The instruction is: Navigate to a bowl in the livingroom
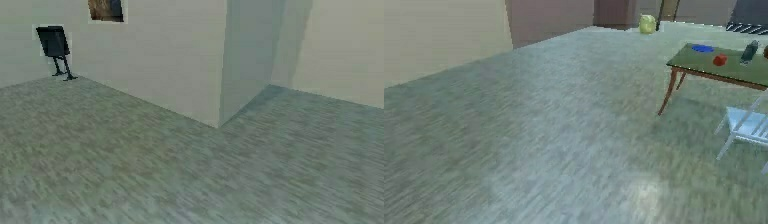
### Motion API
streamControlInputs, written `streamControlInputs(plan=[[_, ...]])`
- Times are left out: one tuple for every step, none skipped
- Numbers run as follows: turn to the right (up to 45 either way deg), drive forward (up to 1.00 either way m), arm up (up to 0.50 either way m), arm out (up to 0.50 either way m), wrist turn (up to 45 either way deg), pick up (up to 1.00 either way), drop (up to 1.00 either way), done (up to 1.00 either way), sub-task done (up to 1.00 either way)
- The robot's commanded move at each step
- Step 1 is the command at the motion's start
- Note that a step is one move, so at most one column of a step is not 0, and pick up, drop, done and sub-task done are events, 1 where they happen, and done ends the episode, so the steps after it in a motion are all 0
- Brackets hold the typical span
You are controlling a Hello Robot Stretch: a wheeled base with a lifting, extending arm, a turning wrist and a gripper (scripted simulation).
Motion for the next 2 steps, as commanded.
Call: streamControlInputs(plan=[[0.0,0.35,0.00,0.00,0.0,0.00,0.00,0.00,0.00],[-45.0,0.00,0.00,0.00,0.0,0.00,0.00,0.00,0.00]])
